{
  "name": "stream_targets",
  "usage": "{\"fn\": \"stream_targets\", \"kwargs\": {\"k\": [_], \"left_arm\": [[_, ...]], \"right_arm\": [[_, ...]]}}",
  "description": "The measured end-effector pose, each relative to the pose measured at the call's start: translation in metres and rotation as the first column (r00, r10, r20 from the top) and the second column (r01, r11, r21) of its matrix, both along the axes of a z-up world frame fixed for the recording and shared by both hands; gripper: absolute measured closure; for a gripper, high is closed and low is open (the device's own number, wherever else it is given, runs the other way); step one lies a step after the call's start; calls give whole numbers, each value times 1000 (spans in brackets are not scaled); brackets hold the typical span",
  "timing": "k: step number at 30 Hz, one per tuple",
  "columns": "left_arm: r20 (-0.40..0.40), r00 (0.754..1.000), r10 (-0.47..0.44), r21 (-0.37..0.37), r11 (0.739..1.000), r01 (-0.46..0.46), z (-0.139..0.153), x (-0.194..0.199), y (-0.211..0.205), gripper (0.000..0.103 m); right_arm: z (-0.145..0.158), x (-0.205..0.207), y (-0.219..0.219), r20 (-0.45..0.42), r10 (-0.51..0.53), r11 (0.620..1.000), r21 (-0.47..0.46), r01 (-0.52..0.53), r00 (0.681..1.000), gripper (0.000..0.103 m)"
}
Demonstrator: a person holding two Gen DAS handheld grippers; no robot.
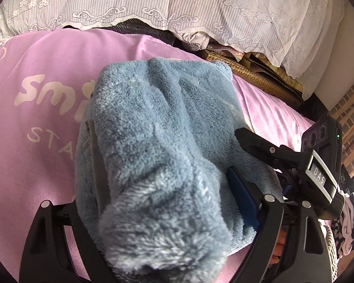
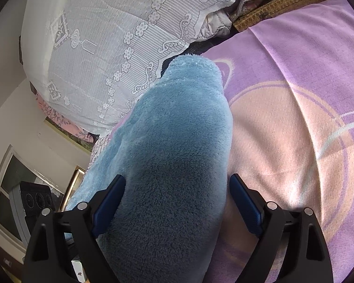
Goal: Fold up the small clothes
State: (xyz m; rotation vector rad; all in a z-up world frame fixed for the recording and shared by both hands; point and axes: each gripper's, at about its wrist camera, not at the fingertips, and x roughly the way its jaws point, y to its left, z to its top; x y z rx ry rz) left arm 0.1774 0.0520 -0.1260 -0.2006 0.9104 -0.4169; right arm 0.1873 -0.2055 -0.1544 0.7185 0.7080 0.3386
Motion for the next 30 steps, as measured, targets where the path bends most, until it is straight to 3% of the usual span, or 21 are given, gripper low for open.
{"fn": "stream_targets", "kwargs": {"k": [2, 5, 7, 9, 11, 13, 15, 18, 23, 30], "left_arm": [[-13, 1000, -5, -17, 1000, 5, -1, 2, 2, 18], [-81, 996, -28, -113, 993, 19, -11, 14, 14, 13], [-186, 982, -41, -241, 971, -5, -30, 31, 31, 4], [-208, 976, -58, -315, 949, -11, -35, 35, 41, 4], [-198, 978, -58, -286, 958, -1, -34, 32, 37, 5], [-164, 984, -76, -260, 965, 31, -28, 26, 29, 18], [-130, 987, -95, -254, 965, 59, -21, 18, 25, 30], [-102, 990, -98, -238, 969, 71, -15, 13, 22, 37], [-61, 990, -130, -206, 972, 114, -2, -3, 10, 41], [-42, 977, -211, -146, 968, 203, 12, -31, -35, 41]], "right_arm": [[0, 0, 0, -1, -1, 1000, -3, 1, 1000, 13], [1, 6, 5, -10, -11, 1000, -29, 11, 1000, 12], [1, 12, 8, -17, -6, 999, -44, 6, 1000, 13], [1, 13, 9, -19, 5, 999, -50, -6, 1000, 17], [0, 14, 10, -19, 24, 999, -35, -24, 1000, 25], [-1, 12, 9, -15, 17, 999, -30, -18, 1000, 35], [1, 7, 10, -1, 4, 999, -42, -4, 1000, 38], [9, -2, 14, 31, -10, 996, -93, 13, 999, 42], [30, -27, 17, 94, -41, 971, -230, 61, 995, 44], [41, -68, -11, 96, -73, 953, -288, 98, 993, 44]]}}
